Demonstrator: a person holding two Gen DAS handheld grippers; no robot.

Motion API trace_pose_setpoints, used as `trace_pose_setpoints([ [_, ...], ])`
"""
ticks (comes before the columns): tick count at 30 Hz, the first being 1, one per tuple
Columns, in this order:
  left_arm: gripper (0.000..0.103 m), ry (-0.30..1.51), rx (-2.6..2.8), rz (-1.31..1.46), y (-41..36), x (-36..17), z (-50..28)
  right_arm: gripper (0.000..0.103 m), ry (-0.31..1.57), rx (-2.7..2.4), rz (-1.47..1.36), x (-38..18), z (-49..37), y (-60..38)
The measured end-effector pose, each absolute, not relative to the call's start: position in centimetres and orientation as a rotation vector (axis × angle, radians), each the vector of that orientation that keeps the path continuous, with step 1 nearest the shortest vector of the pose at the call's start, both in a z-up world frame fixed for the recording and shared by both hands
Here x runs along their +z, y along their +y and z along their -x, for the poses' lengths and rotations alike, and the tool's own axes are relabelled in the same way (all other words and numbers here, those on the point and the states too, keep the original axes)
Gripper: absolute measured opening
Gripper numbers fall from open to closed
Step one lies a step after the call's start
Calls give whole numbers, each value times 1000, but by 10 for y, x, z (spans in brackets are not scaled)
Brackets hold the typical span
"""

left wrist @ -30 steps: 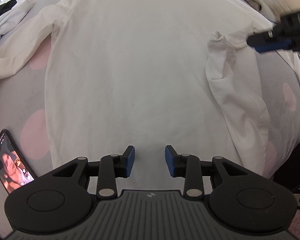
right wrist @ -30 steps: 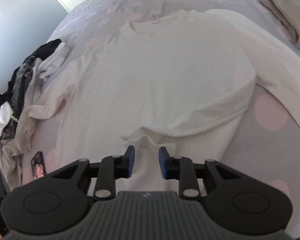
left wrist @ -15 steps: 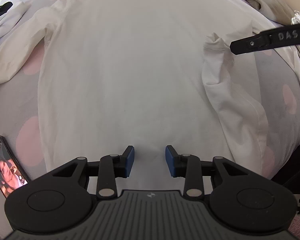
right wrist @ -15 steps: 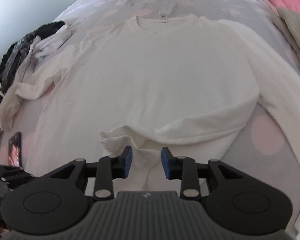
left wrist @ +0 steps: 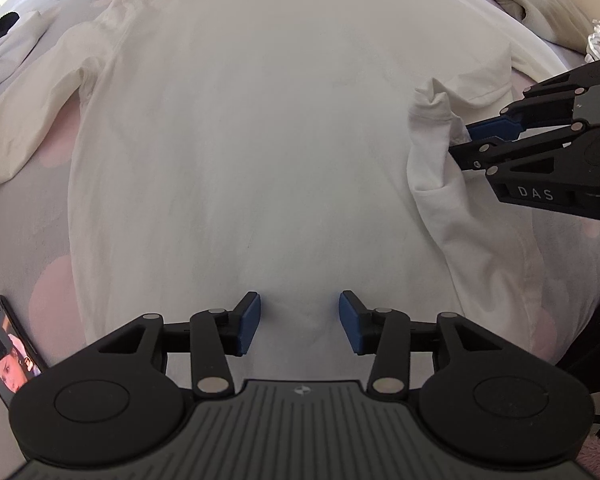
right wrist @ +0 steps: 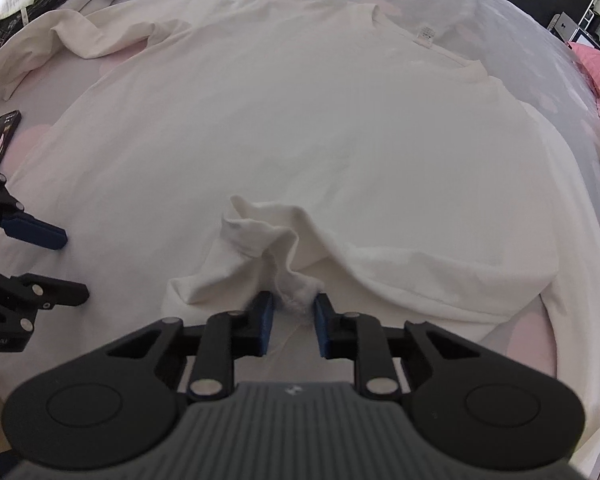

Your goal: Fold clothes

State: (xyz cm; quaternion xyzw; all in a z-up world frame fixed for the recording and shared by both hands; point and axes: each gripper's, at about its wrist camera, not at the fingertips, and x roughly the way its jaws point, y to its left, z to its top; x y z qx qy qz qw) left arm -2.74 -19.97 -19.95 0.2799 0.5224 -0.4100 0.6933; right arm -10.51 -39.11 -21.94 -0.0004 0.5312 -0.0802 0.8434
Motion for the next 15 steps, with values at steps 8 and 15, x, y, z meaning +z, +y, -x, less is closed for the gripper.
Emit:
trace_pose_setpoints([
  [8, 42, 1168, -907, -617, -193, -198, 30, 11, 1097, -201, -28, -200, 120, -387],
  [15, 42, 1184, -907, -623, -188, -200, 37, 10, 1073, -329, -315, -152, 190, -406],
])
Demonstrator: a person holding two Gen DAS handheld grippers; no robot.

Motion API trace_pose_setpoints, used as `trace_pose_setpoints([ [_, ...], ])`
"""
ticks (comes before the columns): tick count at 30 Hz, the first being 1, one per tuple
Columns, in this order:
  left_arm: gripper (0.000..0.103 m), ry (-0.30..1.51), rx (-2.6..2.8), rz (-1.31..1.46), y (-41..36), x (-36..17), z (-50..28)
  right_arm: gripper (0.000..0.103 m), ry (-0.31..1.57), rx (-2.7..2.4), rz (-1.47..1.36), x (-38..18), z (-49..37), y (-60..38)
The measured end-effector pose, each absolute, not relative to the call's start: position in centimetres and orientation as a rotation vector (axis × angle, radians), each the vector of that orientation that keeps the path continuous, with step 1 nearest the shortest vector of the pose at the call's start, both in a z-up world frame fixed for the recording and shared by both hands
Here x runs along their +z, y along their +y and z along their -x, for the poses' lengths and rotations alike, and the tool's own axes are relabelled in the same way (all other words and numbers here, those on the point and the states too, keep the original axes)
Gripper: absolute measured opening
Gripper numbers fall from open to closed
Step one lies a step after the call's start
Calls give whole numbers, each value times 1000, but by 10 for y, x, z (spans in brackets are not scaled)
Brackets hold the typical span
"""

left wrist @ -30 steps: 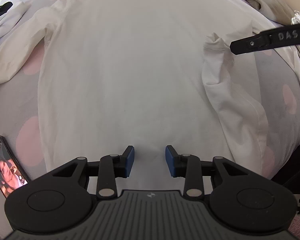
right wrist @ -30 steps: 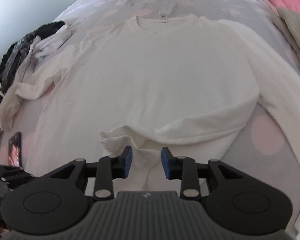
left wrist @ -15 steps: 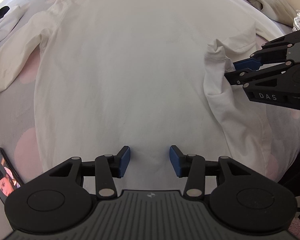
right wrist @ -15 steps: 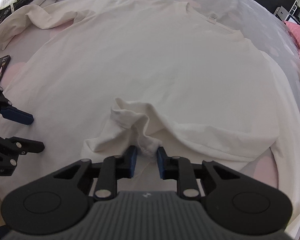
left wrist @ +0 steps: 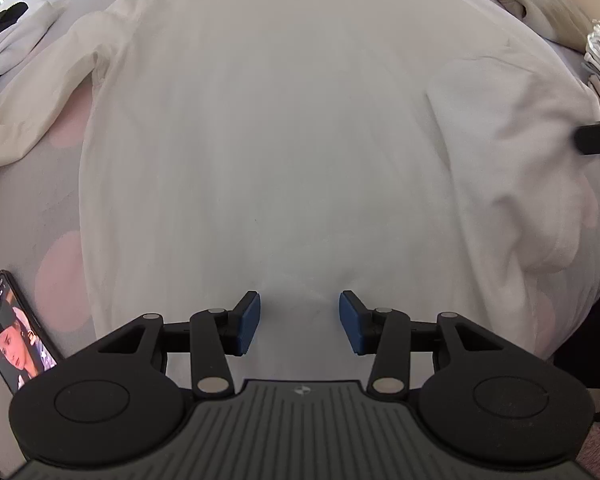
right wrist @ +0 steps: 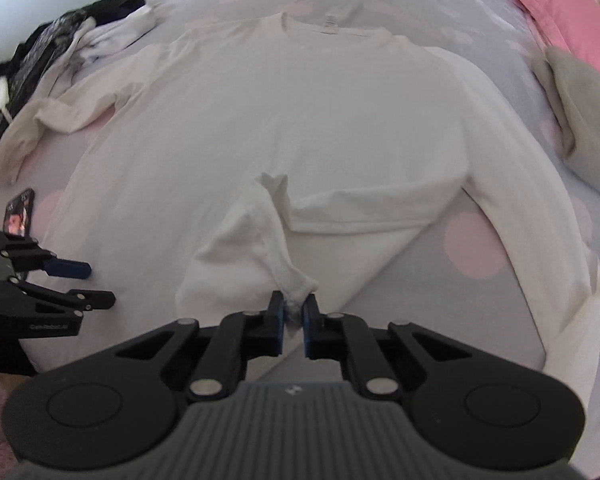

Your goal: Fold clothes

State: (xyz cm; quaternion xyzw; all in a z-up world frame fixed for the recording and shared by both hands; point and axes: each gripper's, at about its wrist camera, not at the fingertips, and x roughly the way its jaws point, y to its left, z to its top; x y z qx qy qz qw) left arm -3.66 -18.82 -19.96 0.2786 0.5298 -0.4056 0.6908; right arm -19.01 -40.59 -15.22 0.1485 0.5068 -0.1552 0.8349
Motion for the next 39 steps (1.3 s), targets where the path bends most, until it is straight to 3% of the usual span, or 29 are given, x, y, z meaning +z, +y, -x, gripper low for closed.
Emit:
trace_pose_setpoints([
  [6, 42, 1188, -946, -620, -191, -191, 45, 9, 1090, -424, -521, -127, 281, -407],
  [13, 42, 1156, -994, -645, -206, -182, 61, 7, 1255, -558, -620, -148, 361, -409],
  [23, 42, 1154, -972, -676, -206, -185, 63, 9, 1464, -620, -622, -191, 370, -426],
  [25, 42, 1159, -969, -672, -201, -183, 61, 13, 1450, -629, -614, -189, 372, -429],
  [28, 42, 1165, -981, -668, -195, -183, 59, 31, 1370, -642, -577, -173, 367, -428],
  [34, 41, 1184, -1079, -634, -185, -170, 46, 37, 1131, -546, -536, -145, 331, -425],
  [39, 35, 1237, -1088, -546, -154, -150, 21, 37, 1076, -433, -509, -160, 285, -413],
])
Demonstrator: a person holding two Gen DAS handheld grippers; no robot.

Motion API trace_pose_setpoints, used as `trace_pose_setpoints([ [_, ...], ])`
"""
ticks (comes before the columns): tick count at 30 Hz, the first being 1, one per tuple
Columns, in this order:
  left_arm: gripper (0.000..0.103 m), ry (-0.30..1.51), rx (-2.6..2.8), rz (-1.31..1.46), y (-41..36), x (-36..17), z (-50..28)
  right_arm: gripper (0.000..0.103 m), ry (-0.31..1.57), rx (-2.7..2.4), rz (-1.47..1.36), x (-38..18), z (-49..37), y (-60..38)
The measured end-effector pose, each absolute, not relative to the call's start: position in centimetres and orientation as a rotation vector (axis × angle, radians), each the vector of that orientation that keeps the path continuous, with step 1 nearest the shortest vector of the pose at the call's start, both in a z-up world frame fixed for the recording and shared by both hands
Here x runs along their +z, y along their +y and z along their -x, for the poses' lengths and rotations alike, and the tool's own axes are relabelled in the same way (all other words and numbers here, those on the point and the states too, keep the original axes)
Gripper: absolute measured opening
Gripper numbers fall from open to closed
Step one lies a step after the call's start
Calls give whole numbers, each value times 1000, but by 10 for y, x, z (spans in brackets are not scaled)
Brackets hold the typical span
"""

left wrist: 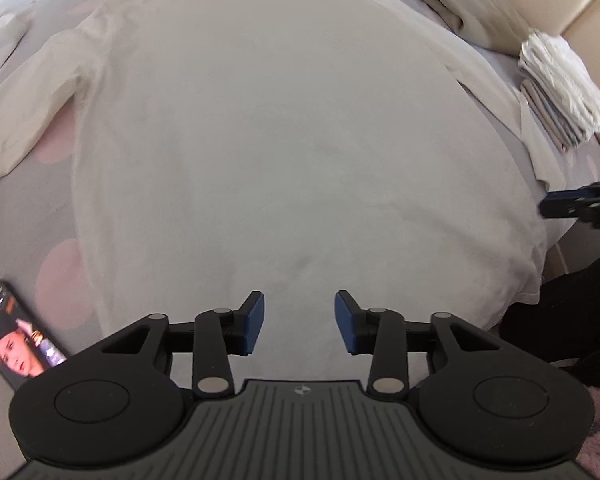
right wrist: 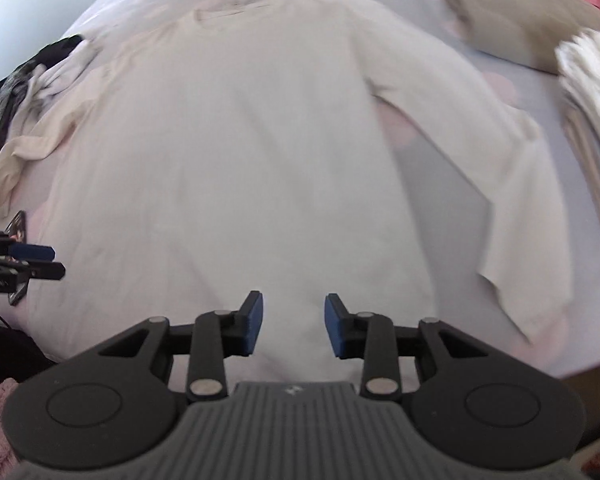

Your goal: Fold clothes

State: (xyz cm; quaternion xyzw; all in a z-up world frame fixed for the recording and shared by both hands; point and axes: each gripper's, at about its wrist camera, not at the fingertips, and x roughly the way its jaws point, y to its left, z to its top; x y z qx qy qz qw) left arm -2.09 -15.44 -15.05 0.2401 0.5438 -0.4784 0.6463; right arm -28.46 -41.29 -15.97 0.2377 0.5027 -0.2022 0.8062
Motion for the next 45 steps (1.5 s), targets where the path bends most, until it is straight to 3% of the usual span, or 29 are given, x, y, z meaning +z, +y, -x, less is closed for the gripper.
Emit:
trace_pose_setpoints([
  [5, 34, 1284, -1073, -623, -129, -151, 12, 37, 1120, -385, -456, -188, 259, -403],
  [16, 34, 1287, -913, -697, -129, -183, -13, 45, 1118, -508, -515, -189, 264, -443],
  [29, 35, 1233, -950, -651, -173, -163, -27, 45, 970, -988, -776, -174, 375, -573],
  [40, 35, 1199, -983, -670, -209, -160, -6, 45, 1129, -846, -593, -212, 329, -540],
  [42, 35, 1193, -984, -680, -211, -164, -7, 42, 1178, -852, -523, -223, 321, -541],
  [43, 35, 1190, -984, -682, -212, -163, -7, 36, 1197, -862, -497, -227, 320, -543],
  [45, 35, 1186, -985, -682, -213, -163, -6, 15, 1211, -874, -496, -231, 321, -548],
])
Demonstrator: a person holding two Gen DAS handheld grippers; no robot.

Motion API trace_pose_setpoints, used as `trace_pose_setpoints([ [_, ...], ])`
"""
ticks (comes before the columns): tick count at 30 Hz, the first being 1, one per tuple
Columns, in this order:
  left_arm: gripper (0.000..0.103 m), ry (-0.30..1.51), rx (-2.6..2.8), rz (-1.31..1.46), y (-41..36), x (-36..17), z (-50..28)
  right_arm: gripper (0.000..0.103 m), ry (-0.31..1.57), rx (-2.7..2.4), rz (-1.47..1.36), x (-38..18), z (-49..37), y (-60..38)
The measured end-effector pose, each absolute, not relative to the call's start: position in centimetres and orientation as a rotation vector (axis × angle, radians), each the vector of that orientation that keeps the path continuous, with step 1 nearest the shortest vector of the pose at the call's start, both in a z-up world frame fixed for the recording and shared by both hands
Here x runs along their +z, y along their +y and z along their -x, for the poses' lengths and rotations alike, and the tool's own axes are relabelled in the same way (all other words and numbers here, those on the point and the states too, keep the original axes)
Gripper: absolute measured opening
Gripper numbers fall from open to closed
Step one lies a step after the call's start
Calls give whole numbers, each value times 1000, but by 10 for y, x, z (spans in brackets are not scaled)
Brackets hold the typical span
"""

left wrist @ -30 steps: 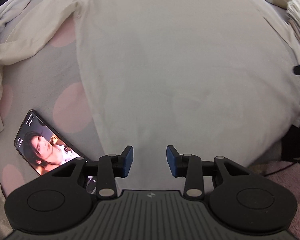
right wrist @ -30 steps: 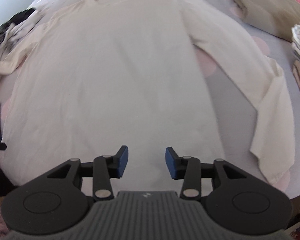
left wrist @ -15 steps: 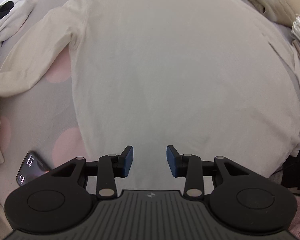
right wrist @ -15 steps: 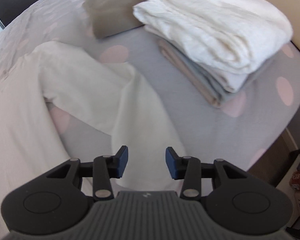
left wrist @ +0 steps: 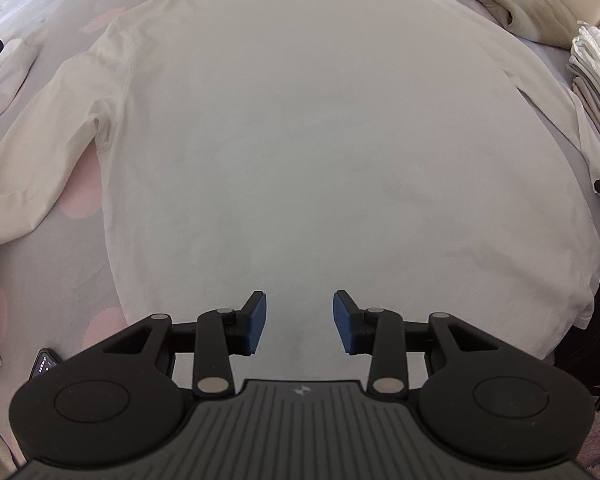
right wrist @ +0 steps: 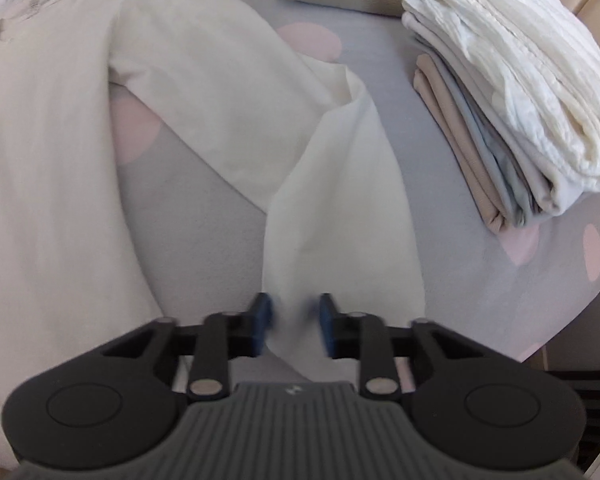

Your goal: Fold clothes

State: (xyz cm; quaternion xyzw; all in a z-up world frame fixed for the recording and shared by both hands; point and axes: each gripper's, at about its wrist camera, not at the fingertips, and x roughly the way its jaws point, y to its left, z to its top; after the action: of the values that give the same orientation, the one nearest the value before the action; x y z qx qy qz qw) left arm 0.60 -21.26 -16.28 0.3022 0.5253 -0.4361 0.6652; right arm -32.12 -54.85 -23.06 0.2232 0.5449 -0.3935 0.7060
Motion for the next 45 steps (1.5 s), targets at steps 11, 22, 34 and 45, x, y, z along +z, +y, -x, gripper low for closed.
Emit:
trace_pose_setpoints([
  [11, 35, 1172, -995, -674, -216, -158, -4, 7, 846, -1074, -659, -103, 398, -602],
  [22, 35, 1133, -1008, -664, -227, -131, -19, 7, 583, -862, -733, 19, 341, -609],
  [34, 36, 1072, -993, -576, -231, -111, -62, 7, 527, -598, -489, 103, 127, -536],
  [45, 36, 1102, -972, -538, -228, -120, -102, 7, 555, -398, -379, 138, -35, -495],
])
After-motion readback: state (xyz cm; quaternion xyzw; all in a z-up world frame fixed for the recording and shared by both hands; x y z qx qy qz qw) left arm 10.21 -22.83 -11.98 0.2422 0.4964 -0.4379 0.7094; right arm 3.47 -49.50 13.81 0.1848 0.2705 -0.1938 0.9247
